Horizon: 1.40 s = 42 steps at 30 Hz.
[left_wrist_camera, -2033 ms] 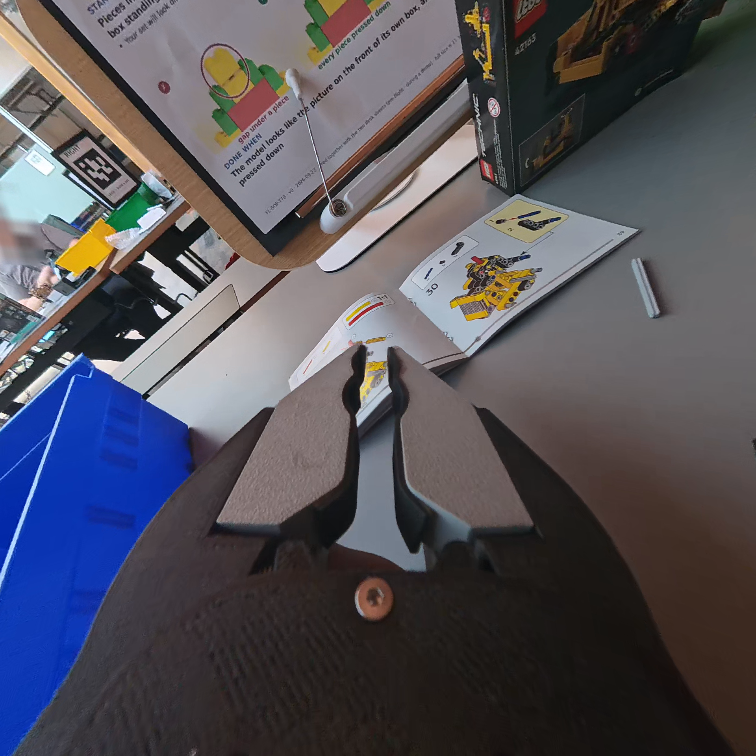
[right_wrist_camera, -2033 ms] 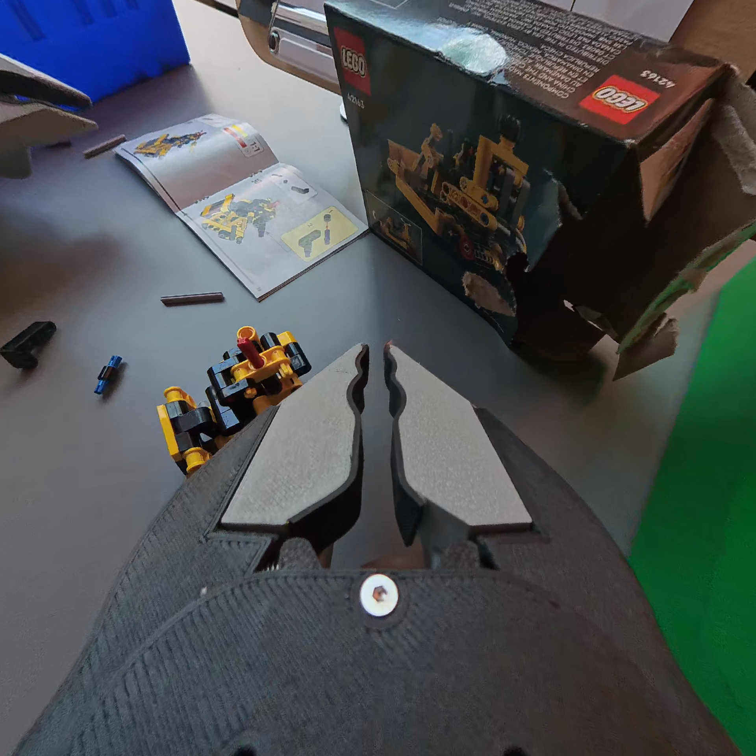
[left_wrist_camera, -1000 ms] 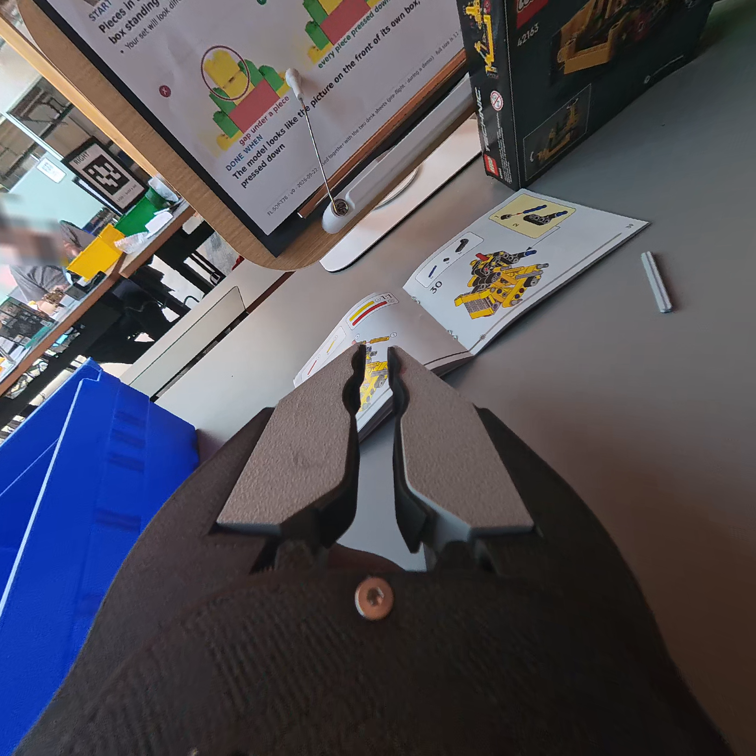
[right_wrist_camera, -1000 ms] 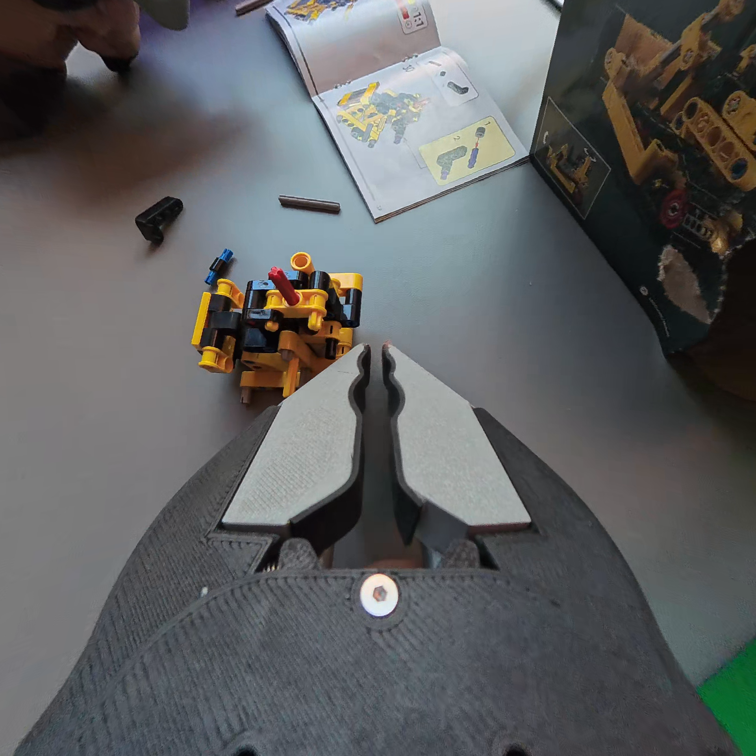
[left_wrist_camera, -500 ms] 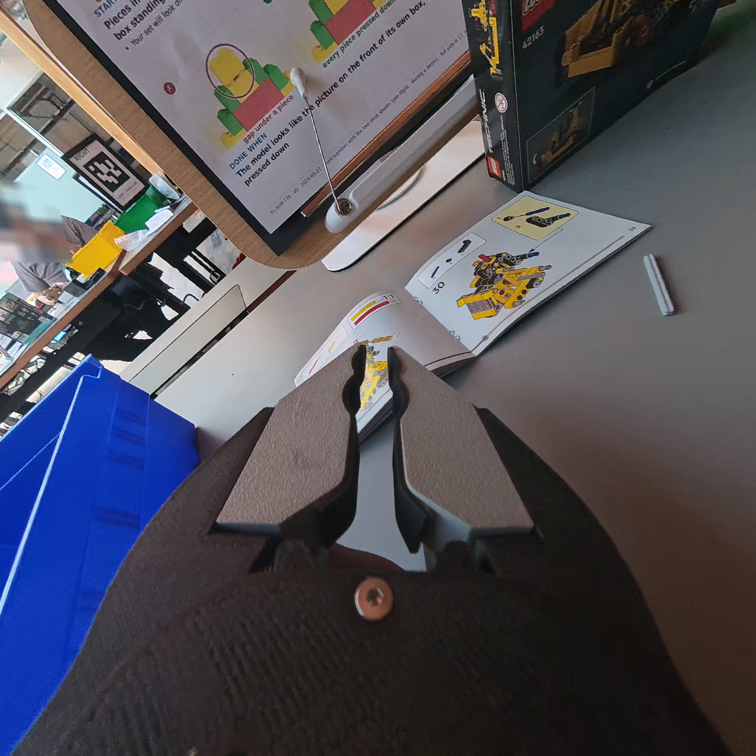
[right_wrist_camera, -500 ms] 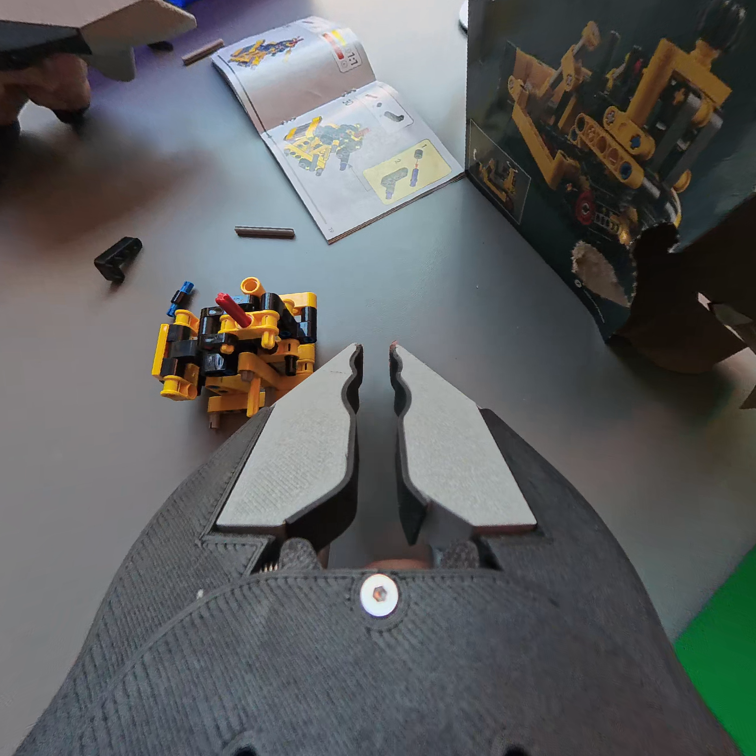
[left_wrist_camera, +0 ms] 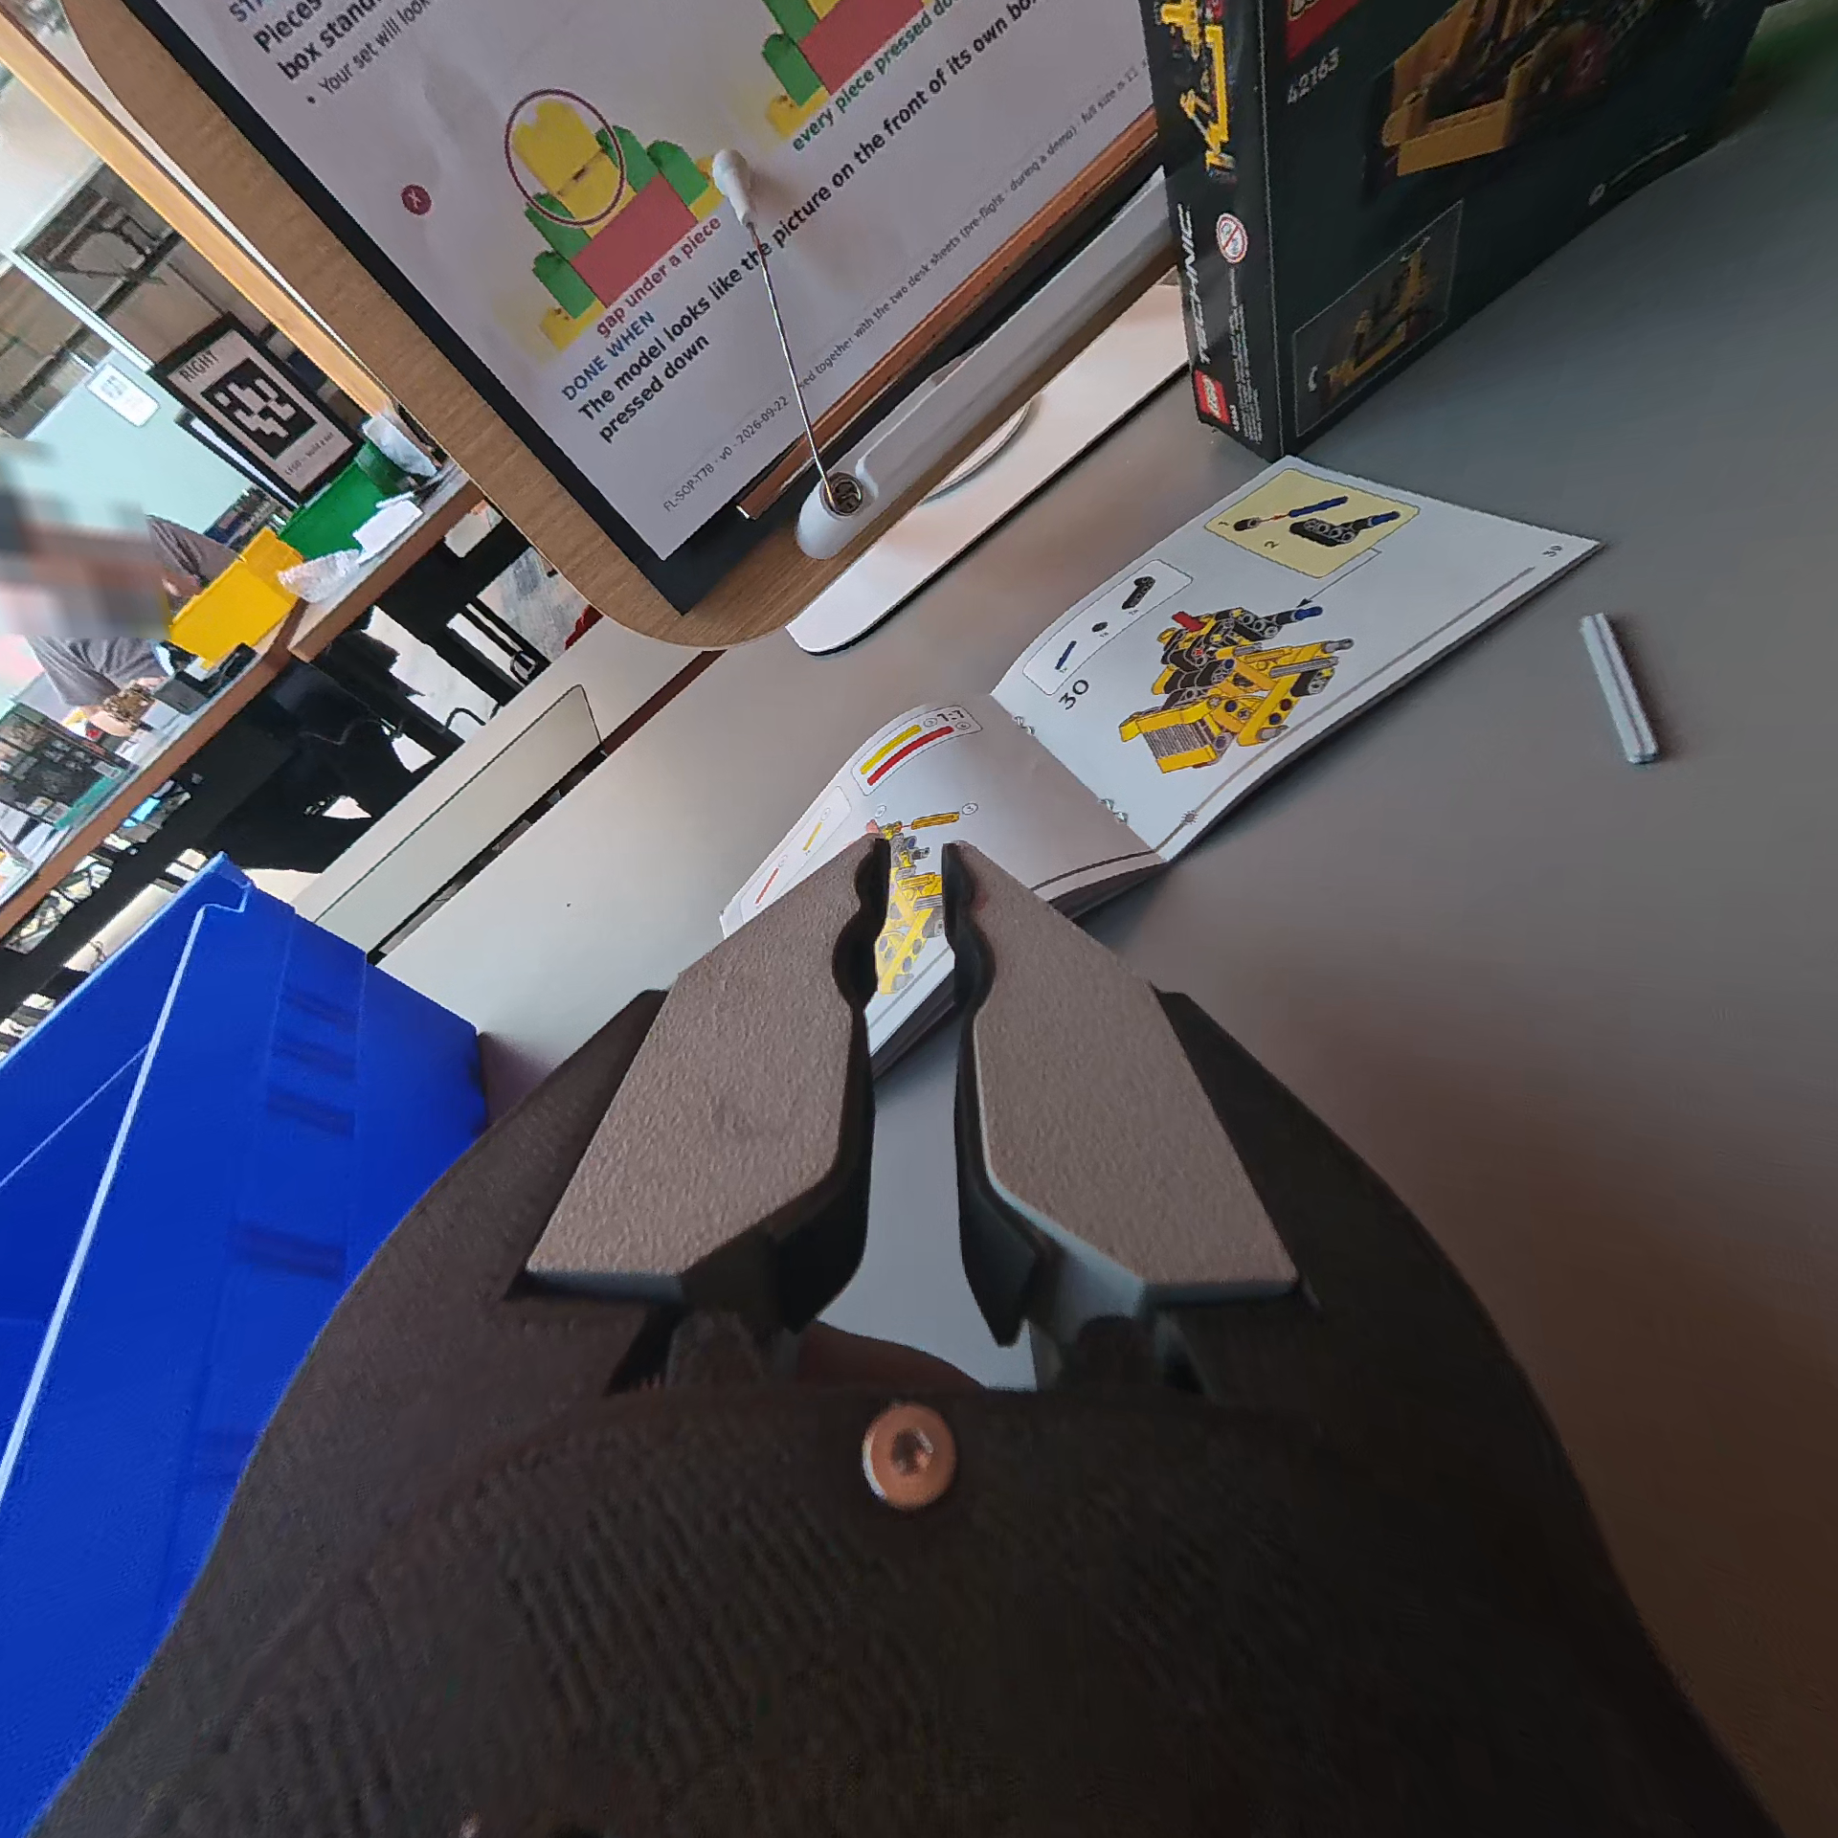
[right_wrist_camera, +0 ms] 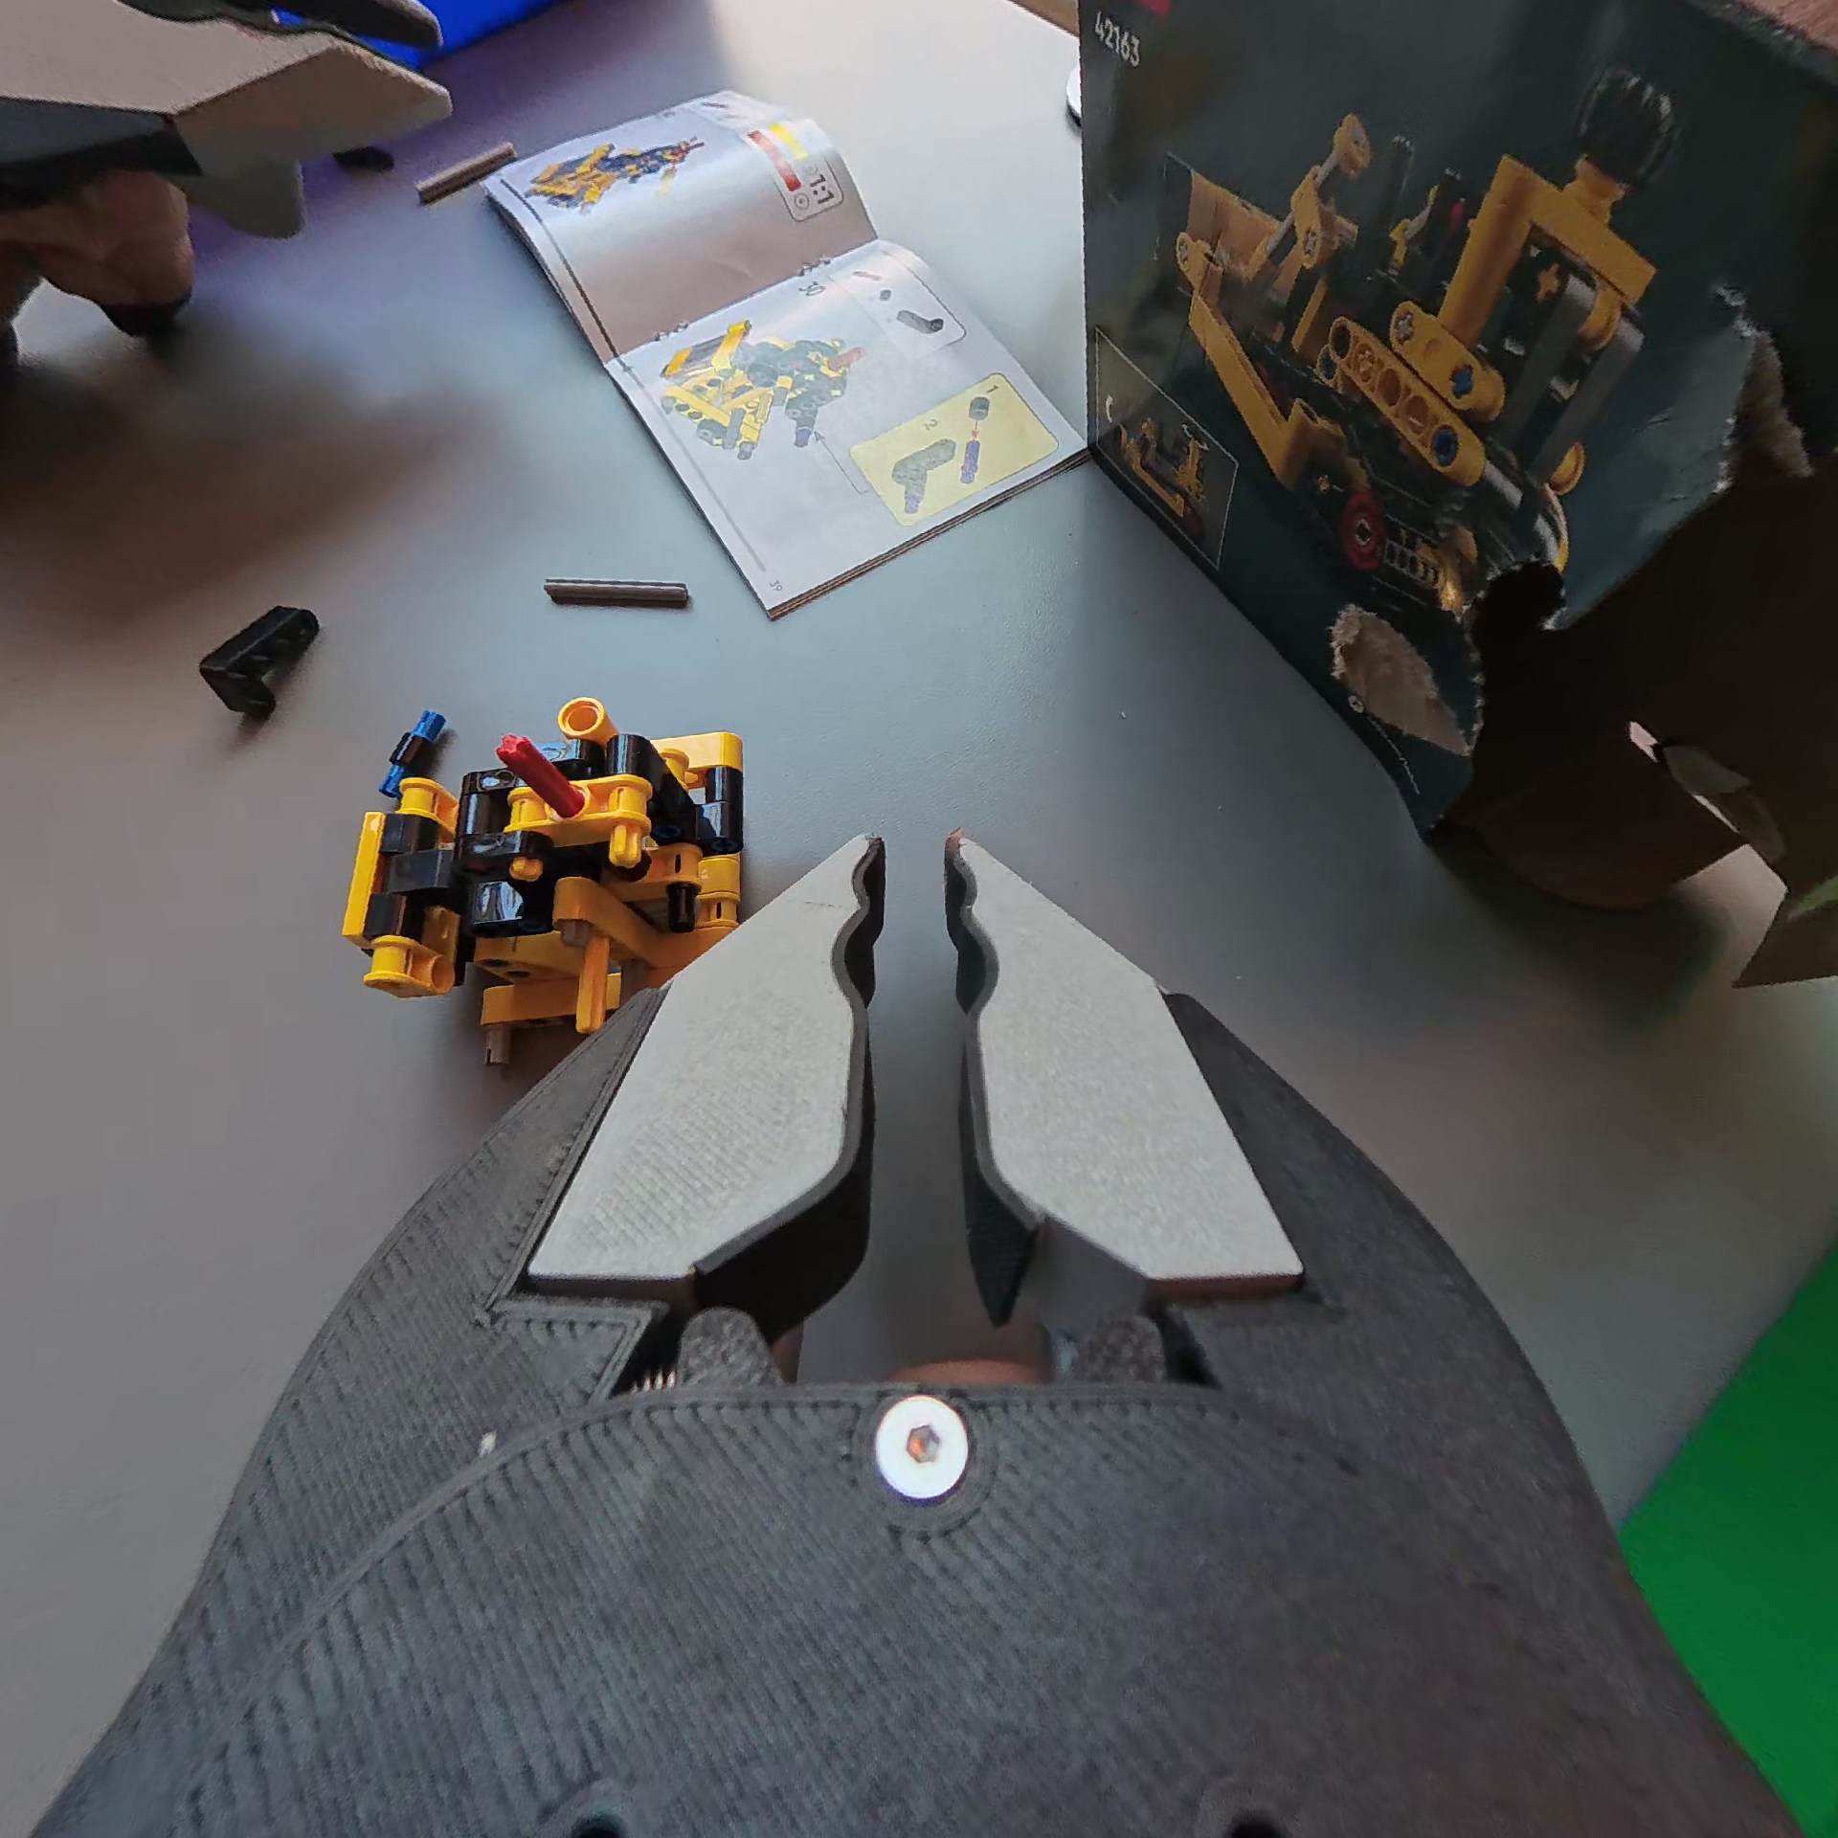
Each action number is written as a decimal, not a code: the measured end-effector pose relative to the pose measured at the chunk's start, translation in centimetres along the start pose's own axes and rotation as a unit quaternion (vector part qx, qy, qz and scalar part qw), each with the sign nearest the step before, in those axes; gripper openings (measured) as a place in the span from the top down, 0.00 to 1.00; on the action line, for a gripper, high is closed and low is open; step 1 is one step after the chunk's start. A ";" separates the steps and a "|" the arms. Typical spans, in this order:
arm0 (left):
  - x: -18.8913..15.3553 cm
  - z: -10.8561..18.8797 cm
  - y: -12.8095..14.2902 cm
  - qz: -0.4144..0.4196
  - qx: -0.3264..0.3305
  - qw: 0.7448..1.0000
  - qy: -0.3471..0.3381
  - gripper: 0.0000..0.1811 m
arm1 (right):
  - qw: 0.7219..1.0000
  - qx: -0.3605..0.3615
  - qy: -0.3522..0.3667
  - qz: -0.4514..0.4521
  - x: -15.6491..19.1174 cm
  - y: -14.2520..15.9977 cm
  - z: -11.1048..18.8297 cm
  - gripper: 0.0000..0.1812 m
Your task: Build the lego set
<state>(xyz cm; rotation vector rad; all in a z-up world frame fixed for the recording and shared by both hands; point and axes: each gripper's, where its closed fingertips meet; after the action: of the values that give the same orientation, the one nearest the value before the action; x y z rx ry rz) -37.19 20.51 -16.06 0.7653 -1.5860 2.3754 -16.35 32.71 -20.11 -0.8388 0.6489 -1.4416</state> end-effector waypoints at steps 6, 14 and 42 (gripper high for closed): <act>0.1 0.0 0.0 -0.001 0.000 1.000 -0.002 0.96 | 1.000 -0.001 0.004 0.004 -0.1 0.0 0.0 0.95; 0.2 0.0 0.1 -0.002 0.001 1.000 -0.004 0.96 | 1.000 0.000 0.009 0.007 -0.1 0.0 0.0 0.95; -0.1 0.0 0.0 -0.008 -0.002 1.000 -0.002 0.96 | 1.000 -0.005 0.018 0.009 -0.4 -0.2 0.1 0.96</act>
<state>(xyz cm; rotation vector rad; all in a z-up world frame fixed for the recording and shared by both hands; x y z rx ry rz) -37.10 20.54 -16.06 0.7782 -1.5802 2.3600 -16.42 33.09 -19.98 -0.8148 0.6887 -1.4413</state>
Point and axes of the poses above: each gripper's, where its closed fingertips meet, z back along the fingers, y out of its underside, x = y × z across the jaws, and after that the axes turned 2 degrees about -y, right-handed
